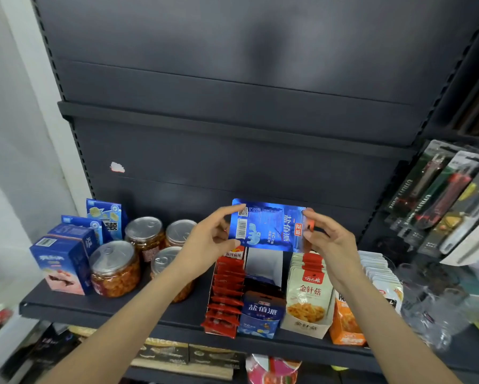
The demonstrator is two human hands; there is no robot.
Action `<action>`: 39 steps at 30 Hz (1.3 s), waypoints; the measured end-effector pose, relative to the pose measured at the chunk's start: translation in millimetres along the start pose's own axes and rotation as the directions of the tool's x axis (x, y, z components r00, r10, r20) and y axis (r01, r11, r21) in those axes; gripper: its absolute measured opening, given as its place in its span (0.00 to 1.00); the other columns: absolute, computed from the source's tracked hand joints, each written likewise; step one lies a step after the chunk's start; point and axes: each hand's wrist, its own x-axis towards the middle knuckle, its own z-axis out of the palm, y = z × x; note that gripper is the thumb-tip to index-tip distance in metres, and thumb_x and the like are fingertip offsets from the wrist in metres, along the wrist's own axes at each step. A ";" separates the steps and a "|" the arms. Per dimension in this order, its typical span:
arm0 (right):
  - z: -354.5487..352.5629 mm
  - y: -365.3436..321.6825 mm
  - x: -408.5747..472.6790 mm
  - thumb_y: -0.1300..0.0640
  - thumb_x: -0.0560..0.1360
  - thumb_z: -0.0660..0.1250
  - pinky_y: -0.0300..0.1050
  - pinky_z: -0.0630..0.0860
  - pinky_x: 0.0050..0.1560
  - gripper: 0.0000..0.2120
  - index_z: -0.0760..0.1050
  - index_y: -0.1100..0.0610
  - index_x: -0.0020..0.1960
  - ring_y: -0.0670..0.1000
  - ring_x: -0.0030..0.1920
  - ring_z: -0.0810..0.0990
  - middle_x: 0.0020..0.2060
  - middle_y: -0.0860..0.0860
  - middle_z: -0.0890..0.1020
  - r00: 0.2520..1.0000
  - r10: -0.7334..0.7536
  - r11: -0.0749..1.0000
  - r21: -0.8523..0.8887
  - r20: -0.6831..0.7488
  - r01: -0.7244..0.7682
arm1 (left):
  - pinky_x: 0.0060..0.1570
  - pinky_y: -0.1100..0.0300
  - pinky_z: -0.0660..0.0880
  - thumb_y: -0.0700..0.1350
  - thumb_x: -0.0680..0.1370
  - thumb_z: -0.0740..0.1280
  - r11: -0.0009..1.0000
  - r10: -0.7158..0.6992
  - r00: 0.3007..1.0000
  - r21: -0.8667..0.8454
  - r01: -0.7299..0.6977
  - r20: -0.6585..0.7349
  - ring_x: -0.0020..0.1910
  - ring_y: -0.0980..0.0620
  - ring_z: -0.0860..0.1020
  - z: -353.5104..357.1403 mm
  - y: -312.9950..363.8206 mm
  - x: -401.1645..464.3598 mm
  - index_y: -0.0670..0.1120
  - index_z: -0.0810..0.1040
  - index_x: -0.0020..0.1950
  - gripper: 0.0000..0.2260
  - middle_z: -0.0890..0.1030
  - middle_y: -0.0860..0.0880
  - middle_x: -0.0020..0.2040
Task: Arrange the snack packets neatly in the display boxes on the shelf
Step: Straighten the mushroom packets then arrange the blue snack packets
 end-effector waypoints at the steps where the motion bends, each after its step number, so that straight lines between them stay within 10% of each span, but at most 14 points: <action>1: 1.0 -0.8 0.6 0.72 0.74 0.64 0.39 0.79 0.39 0.18 0.80 0.52 0.54 0.45 0.47 0.83 0.50 0.46 0.83 1.000 -0.006 1.000 0.013 -0.001 0.006 | 0.50 0.57 0.79 0.37 0.74 0.71 0.998 0.035 0.999 0.057 -0.034 -0.008 0.51 0.53 0.79 -0.7 0.4 -0.2 0.67 0.68 0.62 0.29 0.78 0.50 0.48; 9: 1.9 -4.9 4.8 0.71 0.78 0.55 0.38 0.80 0.45 0.20 0.80 0.52 0.54 0.44 0.52 0.82 0.47 0.43 0.84 0.998 -0.015 0.999 -0.030 0.062 0.017 | 0.53 0.57 0.78 0.37 0.72 0.72 0.999 0.047 0.997 0.013 -0.047 -0.065 0.53 0.56 0.78 -6.7 -11.6 -0.3 0.64 0.69 0.63 0.28 0.78 0.51 0.45; 19: -10.4 -3.7 17.6 0.61 0.72 0.69 0.25 0.72 0.45 0.04 0.82 0.59 0.47 0.43 0.47 0.78 0.48 0.48 0.81 0.938 -0.342 0.764 -0.565 0.054 0.311 | 0.53 0.59 0.75 0.40 0.77 0.65 0.762 -0.423 0.896 -0.481 0.433 0.138 0.52 0.50 0.78 3.4 -36.4 9.0 0.47 0.80 0.58 0.11 0.82 0.44 0.51; 25: -27.7 10.5 24.7 0.58 0.75 0.67 0.43 0.78 0.41 0.07 0.81 0.61 0.49 0.45 0.42 0.79 0.42 0.50 0.84 0.967 -0.229 0.642 -0.729 0.110 0.235 | 0.51 0.67 0.74 0.41 0.77 0.67 0.949 -0.262 0.961 0.204 0.240 0.088 0.48 0.59 0.78 28.3 -51.4 27.2 0.48 0.80 0.56 0.08 0.81 0.52 0.51; 30: -24.9 23.0 35.4 0.58 0.76 0.67 0.39 0.77 0.40 0.07 0.81 0.59 0.50 0.45 0.42 0.80 0.42 0.48 0.83 0.973 -0.165 0.669 -0.707 0.163 0.231 | 0.62 0.62 0.67 0.44 0.76 0.69 0.784 -0.199 0.898 0.613 -0.095 0.393 0.61 0.54 0.73 45.7 -70.1 35.9 0.48 0.77 0.63 0.16 0.77 0.51 0.61; 35: -21.5 37.6 51.7 0.57 0.76 0.67 0.28 0.71 0.39 0.07 0.81 0.58 0.49 0.43 0.41 0.79 0.43 0.49 0.84 0.961 -0.192 0.607 -0.745 0.199 0.276 | 0.66 0.56 0.67 0.48 0.76 0.69 0.704 -0.266 0.843 0.692 -0.162 0.468 0.65 0.54 0.71 51.0 -79.1 42.1 0.51 0.76 0.65 0.18 0.75 0.53 0.65; 39: -21.6 48.2 58.8 0.55 0.77 0.65 0.40 0.78 0.43 0.08 0.80 0.57 0.52 0.45 0.46 0.81 0.46 0.49 0.84 0.960 -0.163 0.593 -0.755 0.228 0.280 | 0.61 0.57 0.72 0.48 0.78 0.66 0.748 -0.289 0.818 0.651 -0.132 0.497 0.59 0.56 0.75 55.4 -77.5 45.9 0.50 0.77 0.64 0.14 0.78 0.52 0.62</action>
